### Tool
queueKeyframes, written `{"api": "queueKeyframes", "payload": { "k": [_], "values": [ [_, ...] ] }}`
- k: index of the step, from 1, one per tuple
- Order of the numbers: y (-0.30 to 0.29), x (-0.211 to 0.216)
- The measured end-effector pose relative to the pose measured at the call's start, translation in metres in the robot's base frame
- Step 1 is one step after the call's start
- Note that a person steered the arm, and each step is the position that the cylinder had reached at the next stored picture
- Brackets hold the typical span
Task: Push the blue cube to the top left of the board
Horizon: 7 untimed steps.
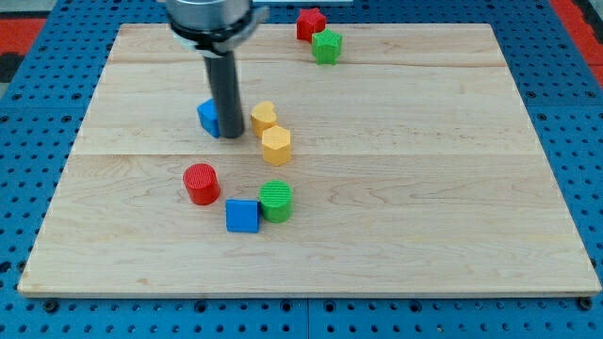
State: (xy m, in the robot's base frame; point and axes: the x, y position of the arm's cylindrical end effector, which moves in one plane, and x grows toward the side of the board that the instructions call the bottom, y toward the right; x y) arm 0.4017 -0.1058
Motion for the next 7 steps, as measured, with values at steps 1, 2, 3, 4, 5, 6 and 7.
{"api": "queueKeyframes", "payload": {
  "k": [1, 2, 3, 4, 5, 6, 7],
  "values": [
    [-0.061, -0.004],
    [-0.101, -0.014],
    [-0.111, -0.029],
    [-0.134, -0.029],
    [-0.137, -0.018],
    [-0.139, -0.007],
    [-0.116, -0.001]
  ]
}}
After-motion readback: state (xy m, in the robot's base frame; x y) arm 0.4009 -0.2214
